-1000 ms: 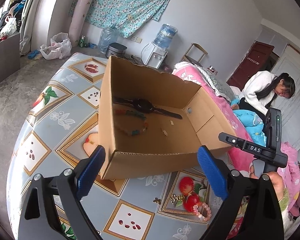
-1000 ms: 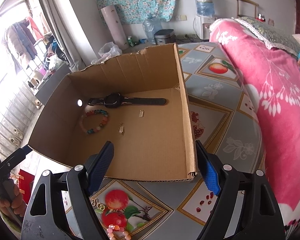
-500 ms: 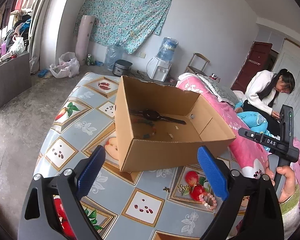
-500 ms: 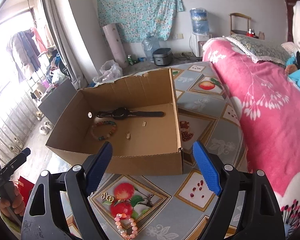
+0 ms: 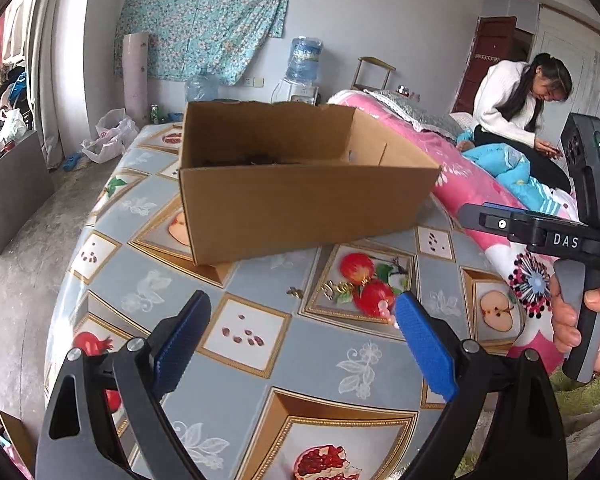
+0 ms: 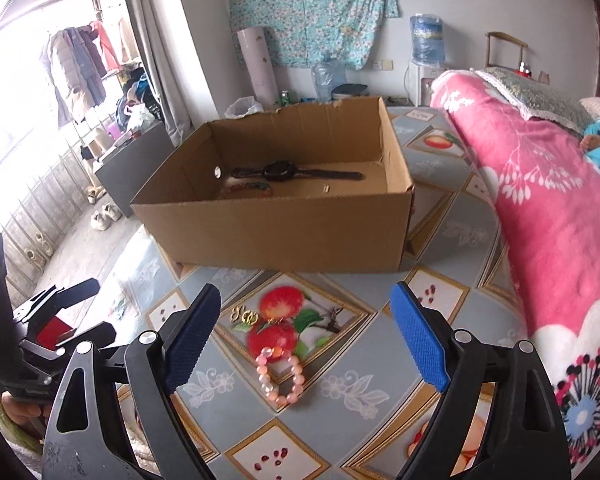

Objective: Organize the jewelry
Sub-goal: 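Move both tools back over the table toward the pink bead bracelet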

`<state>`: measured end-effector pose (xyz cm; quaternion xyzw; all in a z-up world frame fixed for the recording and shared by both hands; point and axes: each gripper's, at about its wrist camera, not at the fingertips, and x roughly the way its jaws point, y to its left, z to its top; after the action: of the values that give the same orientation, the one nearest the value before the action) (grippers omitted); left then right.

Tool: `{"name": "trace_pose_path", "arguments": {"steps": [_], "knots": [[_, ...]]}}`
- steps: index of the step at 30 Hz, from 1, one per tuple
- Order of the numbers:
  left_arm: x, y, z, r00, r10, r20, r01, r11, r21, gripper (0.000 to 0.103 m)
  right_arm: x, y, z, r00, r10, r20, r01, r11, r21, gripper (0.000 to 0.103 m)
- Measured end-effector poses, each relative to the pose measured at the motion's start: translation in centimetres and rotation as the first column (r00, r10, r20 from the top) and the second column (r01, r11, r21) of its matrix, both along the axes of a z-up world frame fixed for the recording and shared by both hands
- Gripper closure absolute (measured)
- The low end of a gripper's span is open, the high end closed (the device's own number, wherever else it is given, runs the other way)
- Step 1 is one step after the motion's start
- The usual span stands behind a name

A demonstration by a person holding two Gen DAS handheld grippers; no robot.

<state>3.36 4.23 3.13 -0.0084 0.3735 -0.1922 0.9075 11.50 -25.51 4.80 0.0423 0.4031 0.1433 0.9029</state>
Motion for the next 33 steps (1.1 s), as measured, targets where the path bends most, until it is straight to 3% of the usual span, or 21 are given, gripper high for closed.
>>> {"name": "trace_pose_path", "arguments": {"steps": [4, 13, 22, 33], "knots": [[-0.2, -1.7, -1.8, 0.999, -0.010, -0.036, 0.012, 0.998, 0.059, 0.012, -0.6, 0.8, -1.7, 0.999, 0.016, -0.049, -0.017, 1.000, -0.013, 0.020], [-0.4, -1.5, -3.7, 0.996, 0.033, -0.081, -0.026, 0.996, 0.084, 0.012, -1.1, 1.4, -2.3, 0.996, -0.003, -0.087, 0.003, 1.000, -0.005, 0.020], [0.3, -0.6, -5.4, 0.983, 0.112, -0.146, -0.096, 0.989, 0.112, 0.012, -0.9, 3.2, -3.8, 0.990, 0.001, -0.139, -0.013, 0.997, -0.082, 0.019], [1.6, -1.0, -6.8, 0.970, 0.132, -0.202, -0.106, 0.985, 0.139, 0.012, 0.0, 1.3, -5.1, 0.984, -0.090, -0.155, 0.066, 0.985, -0.158, 0.013]]}}
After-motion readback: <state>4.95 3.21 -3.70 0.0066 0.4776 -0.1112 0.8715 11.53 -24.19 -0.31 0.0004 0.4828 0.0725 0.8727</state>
